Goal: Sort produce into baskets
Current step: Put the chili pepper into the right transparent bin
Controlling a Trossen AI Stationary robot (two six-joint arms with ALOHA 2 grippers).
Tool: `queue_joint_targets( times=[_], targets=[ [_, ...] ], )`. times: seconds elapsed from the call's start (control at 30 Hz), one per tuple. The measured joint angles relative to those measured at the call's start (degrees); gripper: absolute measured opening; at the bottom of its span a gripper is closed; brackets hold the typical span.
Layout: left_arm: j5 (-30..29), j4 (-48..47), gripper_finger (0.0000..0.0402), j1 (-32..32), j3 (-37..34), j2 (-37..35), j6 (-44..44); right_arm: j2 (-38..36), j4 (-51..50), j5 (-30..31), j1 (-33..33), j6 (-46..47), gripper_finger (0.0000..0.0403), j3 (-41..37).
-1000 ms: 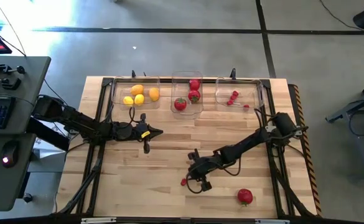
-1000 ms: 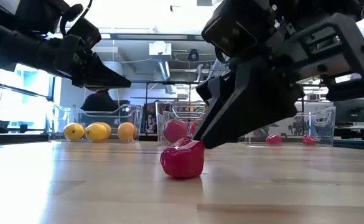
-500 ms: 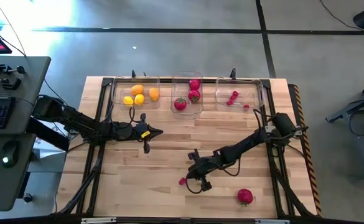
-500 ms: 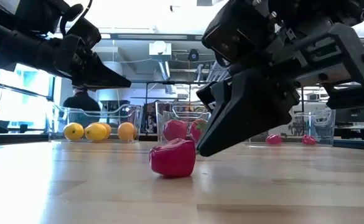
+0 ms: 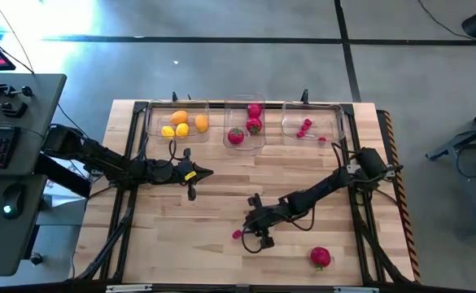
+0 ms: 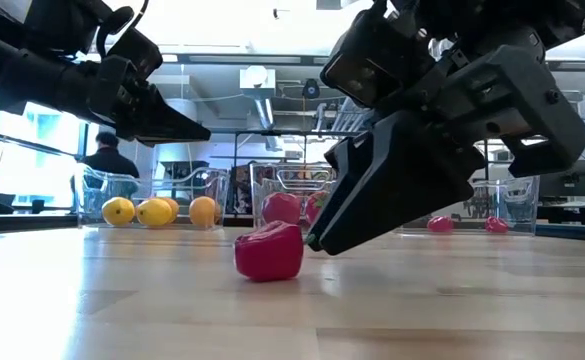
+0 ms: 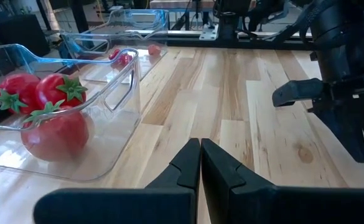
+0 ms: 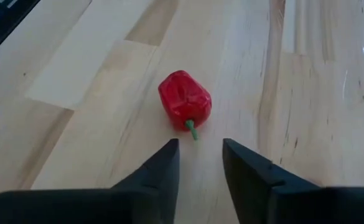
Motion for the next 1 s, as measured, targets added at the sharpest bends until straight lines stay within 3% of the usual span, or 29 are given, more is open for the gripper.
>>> queue_joint_targets(
  times=[0.27, 0.7, 1.0],
  targets=[
    [0.0, 0.0, 0.0, 0.0, 0.0, 0.0, 0.0, 0.0, 1.1, -1.7, -0.6, 0.0, 0.0129, 0.0],
    [0.0, 0.0, 0.0, 0.0, 0.0, 0.0, 0.0, 2.0, 3.4, -2.6, -0.9, -1.0, 0.0007, 0.0],
    [-0.1, 0.0, 0.0, 0.0, 0.0, 0.0, 0.0, 0.6, 2.5, -1.6, -0.9, -1.2, 0.0002, 0.0]
  ],
)
